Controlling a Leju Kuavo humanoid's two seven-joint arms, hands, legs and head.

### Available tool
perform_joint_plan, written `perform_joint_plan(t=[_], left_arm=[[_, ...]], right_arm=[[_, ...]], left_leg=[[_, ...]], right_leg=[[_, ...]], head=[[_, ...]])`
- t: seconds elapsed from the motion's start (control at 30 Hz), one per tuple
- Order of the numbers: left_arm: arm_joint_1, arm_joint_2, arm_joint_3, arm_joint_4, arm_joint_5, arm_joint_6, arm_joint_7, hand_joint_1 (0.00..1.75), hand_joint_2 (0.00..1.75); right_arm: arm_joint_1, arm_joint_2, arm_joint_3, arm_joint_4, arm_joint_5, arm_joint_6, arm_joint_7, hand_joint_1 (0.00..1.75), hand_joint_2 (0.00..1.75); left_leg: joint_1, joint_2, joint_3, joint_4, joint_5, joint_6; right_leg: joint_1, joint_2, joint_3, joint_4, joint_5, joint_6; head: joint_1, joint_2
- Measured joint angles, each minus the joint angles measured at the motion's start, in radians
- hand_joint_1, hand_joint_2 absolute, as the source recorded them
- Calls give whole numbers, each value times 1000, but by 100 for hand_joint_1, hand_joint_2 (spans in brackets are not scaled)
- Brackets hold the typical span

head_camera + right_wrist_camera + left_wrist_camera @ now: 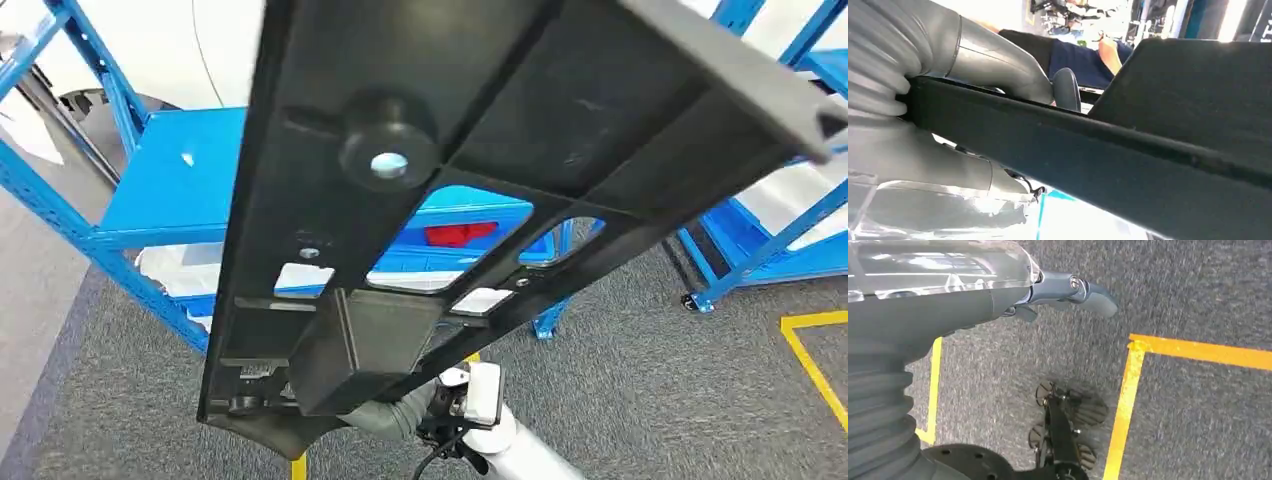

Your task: Take the parts from the cabinet and place them on the table.

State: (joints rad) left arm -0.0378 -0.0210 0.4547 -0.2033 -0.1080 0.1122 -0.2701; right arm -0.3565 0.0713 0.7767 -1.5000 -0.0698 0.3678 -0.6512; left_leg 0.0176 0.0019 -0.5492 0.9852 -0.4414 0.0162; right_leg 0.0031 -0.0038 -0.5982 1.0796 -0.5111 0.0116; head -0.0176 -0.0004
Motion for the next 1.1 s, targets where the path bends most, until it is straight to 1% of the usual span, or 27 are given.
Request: perform_joint_plan(t=[0.07,0.1,0.13,0.17,0.2,0.23,0.27,0.3,0.33,0.37,0.43,0.47,0.5,0.57,0.6,0.63,0.67,0.7,0.73,0.77,0.8,0.83,0.93,0.97,1.0,1.03,1.1], left_arm=[[0,-1,0,0,-1,14,0,0,175],[1,-3,0,0,-1,15,1,0,175],[2,-4,0,0,-1,17,1,0,175],[2,-6,0,0,1,17,1,0,175],[2,-8,0,0,1,17,1,0,175],[1,-10,0,0,1,22,0,0,175],[0,-15,1,0,1,32,0,0,175],[1,-17,3,0,1,46,-2,0,175],[3,-18,6,0,1,63,-3,0,175],[4,-19,11,0,1,77,-4,0,175],[2,-21,20,0,1,95,-8,0,175],[0,-20,21,0,1,97,-10,0,175],[0,-21,23,0,-2,98,-12,0,175],[1,-19,24,0,-18,109,-2,0,175],[3,-18,24,0,-23,113,2,0,175],[4,-17,24,0,-25,114,5,0,175],[5,-16,25,0,-34,114,8,0,175],[5,-13,25,0,-40,114,10,0,175],[5,-10,25,0,-45,111,11,0,175],[5,-8,25,0,-47,106,11,0,175],[7,-4,25,0,-52,101,5,0,175],[9,-2,25,0,-54,96,-2,0,175],[6,12,25,0,-58,84,-18,0,175],[5,12,26,0,-59,77,-24,0,175],[2,15,26,0,-60,75,-29,0,175],[1,20,26,0,-61,72,-34,0,175],[3,28,27,0,-71,78,-39,0,175]], right_arm=[[5,-4,-4,1,2,5,-8,175,175],[8,-6,-5,2,2,6,-12,175,175],[10,-8,-6,3,2,6,-18,175,175],[11,-11,-7,4,2,9,-23,175,175],[11,-13,-7,6,2,11,-28,175,175],[11,-14,-9,6,2,12,-32,175,175],[11,-14,-14,6,1,15,-36,175,175],[10,-14,-22,1,0,22,-39,175,175],[11,-14,-31,-8,-1,29,-42,175,175],[13,-14,-38,-14,0,30,-45,175,175],[17,-14,-59,-29,4,29,-46,175,175],[19,-14,-66,-36,8,29,-46,175,175],[19,-14,-72,-44,10,26,-47,175,175],[23,-14,-91,-61,20,16,-48,175,175],[27,-14,-99,-65,24,10,-48,175,175],[31,-14,-104,-68,27,5,-48,175,175],[36,-15,-114,-75,35,-5,-48,175,175],[39,-16,-119,-81,37,-12,-48,175,175],[41,-16,-127,-90,39,-16,-48,175,175],[41,-17,-132,-96,42,-22,-48,175,175],[42,-18,-136,-108,53,-34,-49,175,175],[42,-19,-138,-120,64,-47,-49,175,175],[54,-26,-139,-148,90,-68,-48,175,175],[56,-29,-139,-160,93,-72,-48,175,175],[56,-31,-139,-170,96,-80,-49,175,175],[55,-34,-139,-179,100,-85,-50,175,175],[56,-37,-138,-189,107,-97,-49,175,175]], left_leg=[[-3,0,-12,1,6,4],[-4,0,-19,3,9,4],[-5,0,-25,4,11,4],[-5,0,-30,7,13,3],[-5,-1,-32,10,14,1],[-5,3,-32,13,14,1],[-6,9,-32,15,13,0],[-14,8,-35,22,12,-5],[-15,11,-40,23,15,-13],[-14,20,-41,24,15,-16],[-16,34,-38,20,18,-27],[-11,28,-45,35,3,-32],[-12,19,-61,74,-30,-36],[-7,11,-129,236,-116,-44],[-6,10,-155,300,-139,-46],[-6,10,-169,333,-145,-47],[-6,9,-164,328,-128,-46],[-5,9,-136,273,-93,-45],[-5,4,-90,184,-46,-43],[-3,-12,-52,109,-12,-41],[4,-68,-19,44,-14,-36],[3,-72,-11,21,-13,-36],[-5,-48,-18,28,-11,-25],[7,-37,-16,15,-4,-15],[4,-25,-14,12,-2,-10],[3,-15,-15,12,-1,-2],[-1,9,-17,12,-2,-1]], right_leg=[[-4,0,-72,158,-79,6],[-6,0,-102,225,-102,8],[-7,0,-112,249,-102,9],[-8,0,-97,225,-80,9],[-8,0,-63,163,-42,7],[-8,-2,-10,67,6,2],[-5,-24,36,-19,40,-5],[5,-42,52,-64,33,-9],[3,-34,47,-64,34,-16],[4,-25,42,-66,35,-19],[1,-10,39,-71,42,-32],[-6,-9,42,-78,50,-38],[-7,-2,40,-79,52,-41],[-6,10,36,-79,55,-46],[-5,17,35,-78,56,-47],[-5,22,34,-77,57,-46],[-6,32,34,-76,57,-46],[-6,42,35,-74,58,-45],[-6,52,36,-73,57,-43],[-7,59,36,-71,56,-40],[-9,68,32,-69,56,-36],[-2,79,22,-60,57,-29],[-12,107,11,-68,69,-7],[-7,108,9,-64,64,-1],[-5,66,1,-41,46,3],[-6,37,-27,18,8,5],[-9,17,-107,183,-65,10]], head=[[0,0],[0,0],[0,0],[0,0],[0,0],[0,0],[0,0],[0,0],[0,0],[0,0],[0,0],[0,0],[0,0],[0,0],[0,0],[0,0],[0,0],[0,0],[0,0],[0,0],[0,0],[0,0],[0,0],[0,0],[0,0],[0,0],[0,0]])
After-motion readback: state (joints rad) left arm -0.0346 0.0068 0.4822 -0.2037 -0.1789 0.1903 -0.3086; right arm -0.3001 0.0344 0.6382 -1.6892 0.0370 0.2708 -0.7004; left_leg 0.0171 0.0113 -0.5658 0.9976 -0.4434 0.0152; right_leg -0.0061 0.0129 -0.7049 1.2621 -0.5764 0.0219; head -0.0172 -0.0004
